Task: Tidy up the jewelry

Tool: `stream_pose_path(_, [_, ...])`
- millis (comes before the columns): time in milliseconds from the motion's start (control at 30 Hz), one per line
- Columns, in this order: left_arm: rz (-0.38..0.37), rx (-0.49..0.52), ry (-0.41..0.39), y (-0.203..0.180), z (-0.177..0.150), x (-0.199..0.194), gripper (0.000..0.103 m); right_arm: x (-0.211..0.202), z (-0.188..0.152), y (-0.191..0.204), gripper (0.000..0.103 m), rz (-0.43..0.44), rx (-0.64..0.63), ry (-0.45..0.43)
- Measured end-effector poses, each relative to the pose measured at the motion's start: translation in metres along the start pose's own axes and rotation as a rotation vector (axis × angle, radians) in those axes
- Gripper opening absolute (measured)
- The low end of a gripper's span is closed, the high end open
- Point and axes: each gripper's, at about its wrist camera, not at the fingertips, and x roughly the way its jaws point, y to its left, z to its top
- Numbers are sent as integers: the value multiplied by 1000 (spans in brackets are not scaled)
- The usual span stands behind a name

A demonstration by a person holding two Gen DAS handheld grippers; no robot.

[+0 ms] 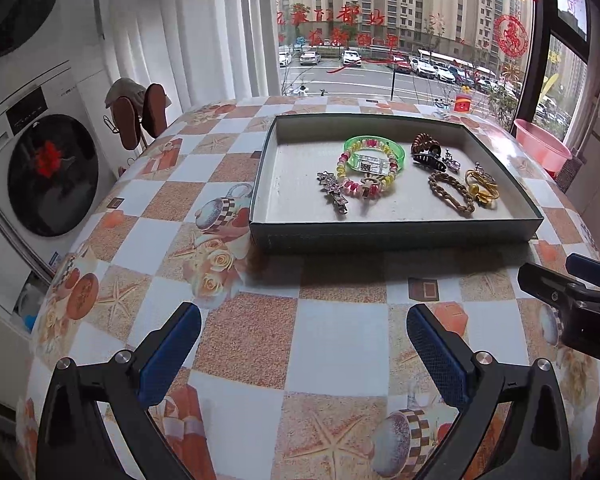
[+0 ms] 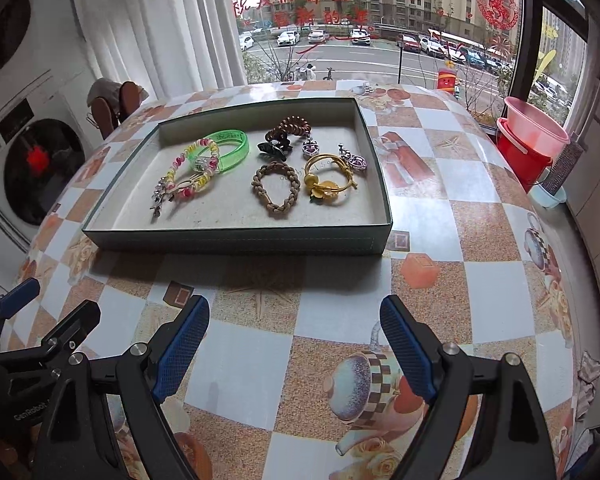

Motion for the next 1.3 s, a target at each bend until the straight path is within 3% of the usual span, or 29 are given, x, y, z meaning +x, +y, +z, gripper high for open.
stream_pose_path(500, [15,11,-121,-5,-4,-32,103,-45,-12,10,89,-61,-26,-183])
stream_pose_path(867, [12,-23,-127,2,-7,-37,103,-49,-20,12,89,-74,-31,-197])
stream_pose_path(1300, [10,-24,-54,2,-6,-22,103,-41,-19,19,89,-63,-46,-171])
